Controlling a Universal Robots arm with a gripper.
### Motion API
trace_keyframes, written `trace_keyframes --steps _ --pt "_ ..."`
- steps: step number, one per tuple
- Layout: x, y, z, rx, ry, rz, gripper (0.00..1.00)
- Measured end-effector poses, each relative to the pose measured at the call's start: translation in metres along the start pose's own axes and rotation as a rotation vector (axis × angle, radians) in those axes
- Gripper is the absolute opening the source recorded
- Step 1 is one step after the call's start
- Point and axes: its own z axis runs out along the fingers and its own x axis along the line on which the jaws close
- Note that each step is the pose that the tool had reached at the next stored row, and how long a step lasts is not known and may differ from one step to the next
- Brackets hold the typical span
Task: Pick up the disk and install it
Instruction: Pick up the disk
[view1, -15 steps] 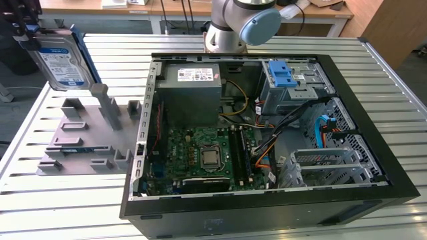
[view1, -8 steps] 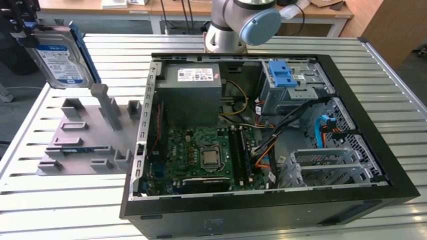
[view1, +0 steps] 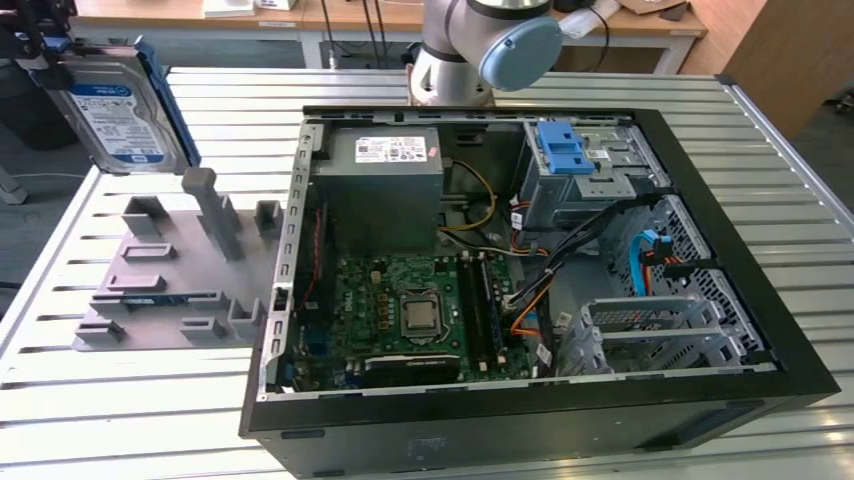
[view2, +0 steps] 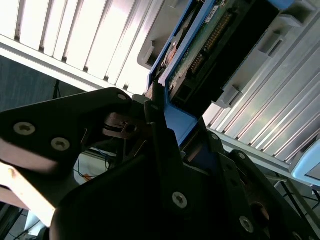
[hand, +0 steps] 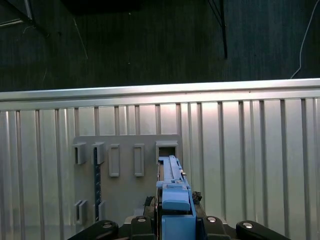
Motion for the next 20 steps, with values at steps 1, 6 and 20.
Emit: trace_keyframes --steps 1,6,20 --pt "0.0000 0.0000 -0.0007 0.0000 0.0001 0.000 0.36" --pt "0.0001 -0.0001 -0.0043 -0.0001 0.0000 0.000 0.36" --pt "0.0004 -0.0003 -0.0171 -0.0001 0.0001 0.000 0.36"
